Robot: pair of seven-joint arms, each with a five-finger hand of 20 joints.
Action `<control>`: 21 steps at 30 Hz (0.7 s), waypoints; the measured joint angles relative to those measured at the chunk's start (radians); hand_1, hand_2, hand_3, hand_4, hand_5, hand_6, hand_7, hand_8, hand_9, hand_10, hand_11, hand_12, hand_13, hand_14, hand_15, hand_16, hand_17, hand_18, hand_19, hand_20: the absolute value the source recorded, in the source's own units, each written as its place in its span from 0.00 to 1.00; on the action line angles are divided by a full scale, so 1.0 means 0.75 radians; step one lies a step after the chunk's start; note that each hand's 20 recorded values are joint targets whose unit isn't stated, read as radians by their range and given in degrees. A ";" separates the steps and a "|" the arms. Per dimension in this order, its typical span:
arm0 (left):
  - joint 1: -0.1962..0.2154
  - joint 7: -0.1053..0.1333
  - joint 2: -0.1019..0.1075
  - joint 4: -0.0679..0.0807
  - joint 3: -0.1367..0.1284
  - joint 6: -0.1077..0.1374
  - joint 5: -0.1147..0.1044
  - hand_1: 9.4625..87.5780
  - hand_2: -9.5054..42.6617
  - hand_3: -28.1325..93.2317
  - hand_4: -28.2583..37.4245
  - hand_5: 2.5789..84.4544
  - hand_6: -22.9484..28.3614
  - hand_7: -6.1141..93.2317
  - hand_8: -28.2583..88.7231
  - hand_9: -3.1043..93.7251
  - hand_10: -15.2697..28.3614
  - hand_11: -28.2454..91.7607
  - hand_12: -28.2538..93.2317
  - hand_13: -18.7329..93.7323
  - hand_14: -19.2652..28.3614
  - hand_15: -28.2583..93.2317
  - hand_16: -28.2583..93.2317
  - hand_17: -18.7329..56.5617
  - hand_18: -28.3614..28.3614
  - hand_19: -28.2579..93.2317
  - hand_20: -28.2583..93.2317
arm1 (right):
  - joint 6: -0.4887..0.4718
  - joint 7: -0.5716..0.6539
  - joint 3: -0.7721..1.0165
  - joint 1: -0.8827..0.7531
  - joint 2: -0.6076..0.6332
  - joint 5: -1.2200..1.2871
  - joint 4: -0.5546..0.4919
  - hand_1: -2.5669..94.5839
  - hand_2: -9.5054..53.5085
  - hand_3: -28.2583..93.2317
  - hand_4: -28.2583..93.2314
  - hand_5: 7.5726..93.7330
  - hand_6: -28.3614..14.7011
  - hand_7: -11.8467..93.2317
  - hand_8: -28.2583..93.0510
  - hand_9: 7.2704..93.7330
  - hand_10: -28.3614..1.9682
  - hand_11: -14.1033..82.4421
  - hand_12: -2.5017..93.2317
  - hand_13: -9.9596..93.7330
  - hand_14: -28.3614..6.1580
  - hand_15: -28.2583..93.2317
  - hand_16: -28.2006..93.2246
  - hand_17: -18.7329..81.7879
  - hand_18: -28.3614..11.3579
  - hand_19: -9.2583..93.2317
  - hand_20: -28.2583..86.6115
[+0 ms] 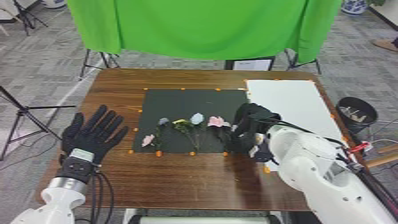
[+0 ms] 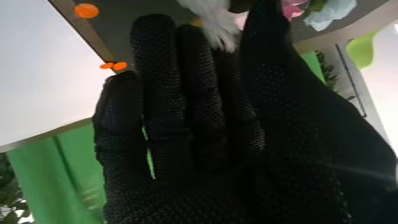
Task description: Arrange flowers
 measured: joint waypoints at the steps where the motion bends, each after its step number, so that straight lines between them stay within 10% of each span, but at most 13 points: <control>1: 0.000 0.000 0.000 0.000 0.000 0.000 -0.001 0.26 0.41 0.81 0.00 0.46 0.63 0.22 0.17 0.37 0.73 0.42 0.33 0.38 0.75 0.51 0.18 0.16 0.76 0.51 0.29 | -0.007 -0.002 0.003 0.000 0.000 0.000 -0.003 0.49 0.00 0.86 0.00 0.53 0.60 0.35 0.12 0.64 0.50 0.42 0.28 0.71 0.53 0.57 0.43 0.56 0.20 0.90 0.55; 16: -0.008 0.012 0.000 -0.003 0.002 0.031 -0.020 0.26 0.41 0.81 0.00 0.46 0.64 0.22 0.16 0.37 0.74 0.42 0.32 0.38 0.74 0.52 0.18 0.16 0.76 0.51 0.29 | -0.112 -0.012 0.064 -0.013 -0.006 0.022 -0.058 0.38 0.00 0.84 0.01 0.50 0.55 0.28 0.14 0.60 0.42 0.35 0.24 0.69 0.46 0.58 0.42 0.54 0.17 0.89 0.55; 21: -0.013 0.020 0.004 -0.001 0.002 0.027 -0.017 0.25 0.42 0.81 0.00 0.46 0.62 0.18 0.16 0.37 0.71 0.38 0.30 0.38 0.71 0.47 0.17 0.16 0.76 0.50 0.29 | 0.155 -0.060 0.102 -0.050 0.009 0.079 -0.072 0.24 0.18 0.86 0.02 0.31 0.49 0.22 0.16 0.39 0.31 0.24 0.19 0.51 0.29 0.48 0.36 0.44 0.19 0.69 0.45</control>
